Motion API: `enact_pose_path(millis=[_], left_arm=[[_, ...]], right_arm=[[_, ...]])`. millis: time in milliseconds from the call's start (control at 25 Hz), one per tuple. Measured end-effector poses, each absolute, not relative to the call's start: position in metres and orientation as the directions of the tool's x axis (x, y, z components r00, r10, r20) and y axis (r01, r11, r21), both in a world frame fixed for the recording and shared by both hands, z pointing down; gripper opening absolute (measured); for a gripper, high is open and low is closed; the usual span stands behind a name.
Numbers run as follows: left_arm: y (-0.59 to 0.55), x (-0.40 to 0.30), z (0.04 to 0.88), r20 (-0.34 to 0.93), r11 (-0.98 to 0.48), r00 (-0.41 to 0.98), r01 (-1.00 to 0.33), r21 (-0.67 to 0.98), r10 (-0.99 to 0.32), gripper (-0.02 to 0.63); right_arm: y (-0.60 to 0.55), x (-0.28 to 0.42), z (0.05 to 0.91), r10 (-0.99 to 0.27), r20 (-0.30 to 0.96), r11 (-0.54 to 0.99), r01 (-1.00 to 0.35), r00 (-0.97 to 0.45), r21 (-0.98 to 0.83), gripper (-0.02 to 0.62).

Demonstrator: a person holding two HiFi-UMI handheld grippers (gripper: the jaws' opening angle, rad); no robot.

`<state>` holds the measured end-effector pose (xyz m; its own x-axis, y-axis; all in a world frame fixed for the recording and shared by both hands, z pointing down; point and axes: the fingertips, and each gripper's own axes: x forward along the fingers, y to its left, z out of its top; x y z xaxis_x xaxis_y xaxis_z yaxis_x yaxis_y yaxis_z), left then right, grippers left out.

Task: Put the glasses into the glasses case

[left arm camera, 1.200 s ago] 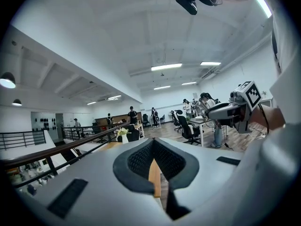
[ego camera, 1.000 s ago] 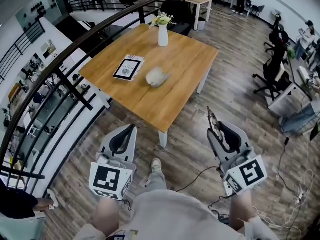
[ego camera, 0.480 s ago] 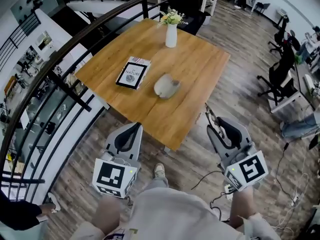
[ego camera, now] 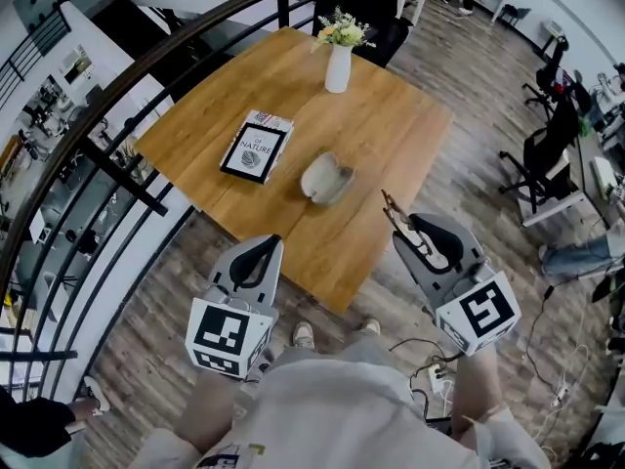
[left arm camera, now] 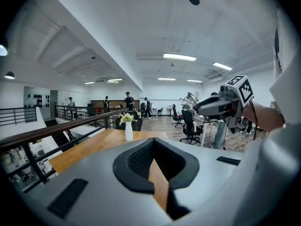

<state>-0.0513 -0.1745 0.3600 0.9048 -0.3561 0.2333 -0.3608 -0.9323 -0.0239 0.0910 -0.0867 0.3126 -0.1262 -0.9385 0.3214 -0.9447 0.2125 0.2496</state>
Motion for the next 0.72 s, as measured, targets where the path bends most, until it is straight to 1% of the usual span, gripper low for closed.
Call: enact_pose_path(millis=[120, 320, 520, 720], left_arm=[[-0.185, -0.042, 0.361, 0.241, -0.925, 0.895, -0.38, -0.025, -0.375, 0.017], [-0.205, -0.015, 0.366, 0.255, -0.89, 0.857, -0.455, -0.037, -0.449, 0.015], [-0.224, 0.018, 0.377, 0.286, -0.83, 0.789, -0.557, -0.039, -0.543, 0.015], [-0.236, 0.042, 0.386, 0.328, -0.751, 0.703, -0.66, -0.029, -0.631, 0.015]], right_arm=[[-0.105, 0.104, 0.315, -0.93, 0.335, 0.247, -0.932, -0.152, 0.265, 0.146], [-0.14, 0.132, 0.327, -0.905, 0.357, 0.339, -0.899, -0.231, 0.278, 0.146], [-0.181, 0.159, 0.342, -0.846, 0.381, 0.483, -0.838, -0.373, 0.252, 0.146], [-0.212, 0.189, 0.352, -0.757, 0.435, 0.617, -0.753, -0.488, 0.228, 0.146]])
